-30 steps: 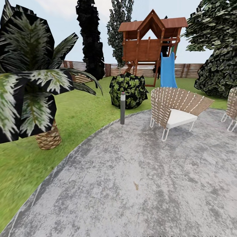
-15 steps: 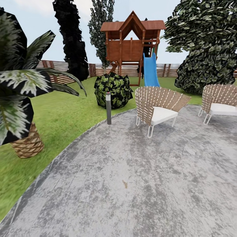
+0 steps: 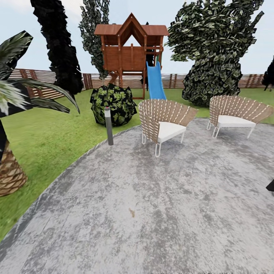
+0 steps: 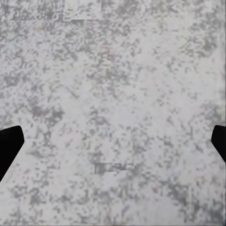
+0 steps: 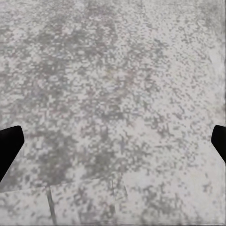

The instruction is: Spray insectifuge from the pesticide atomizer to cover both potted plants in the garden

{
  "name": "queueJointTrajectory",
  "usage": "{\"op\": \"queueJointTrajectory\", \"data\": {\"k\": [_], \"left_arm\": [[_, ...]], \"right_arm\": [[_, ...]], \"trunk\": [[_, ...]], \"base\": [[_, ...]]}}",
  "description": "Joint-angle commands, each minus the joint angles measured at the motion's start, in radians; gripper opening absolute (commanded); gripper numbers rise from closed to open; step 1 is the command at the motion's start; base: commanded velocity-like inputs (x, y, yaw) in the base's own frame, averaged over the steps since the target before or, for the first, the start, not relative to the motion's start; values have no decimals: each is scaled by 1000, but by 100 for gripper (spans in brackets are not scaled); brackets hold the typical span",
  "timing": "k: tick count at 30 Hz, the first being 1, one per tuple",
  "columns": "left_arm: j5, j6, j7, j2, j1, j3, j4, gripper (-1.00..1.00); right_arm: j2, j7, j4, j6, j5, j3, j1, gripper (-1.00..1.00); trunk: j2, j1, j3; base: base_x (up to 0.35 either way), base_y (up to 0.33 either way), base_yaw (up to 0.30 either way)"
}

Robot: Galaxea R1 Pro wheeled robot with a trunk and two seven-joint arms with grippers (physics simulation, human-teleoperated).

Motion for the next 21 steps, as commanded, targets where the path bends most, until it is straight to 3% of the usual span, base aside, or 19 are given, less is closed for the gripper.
{"op": "queueJointTrajectory", "data": {"k": [1, 21], "left_arm": [[-1, -3, -1, 0, 0, 3, 1, 100], [-4, -3, -3, 1, 0, 1, 6, 100]], "right_arm": [[0, -2, 1, -3, 0, 0, -1, 100], [0, -2, 1, -3, 0, 0, -1, 100]], "trunk": [[0, 0, -1], [0, 0, -3]], "base": [[0, 0, -292], [0, 0, -292]]}}
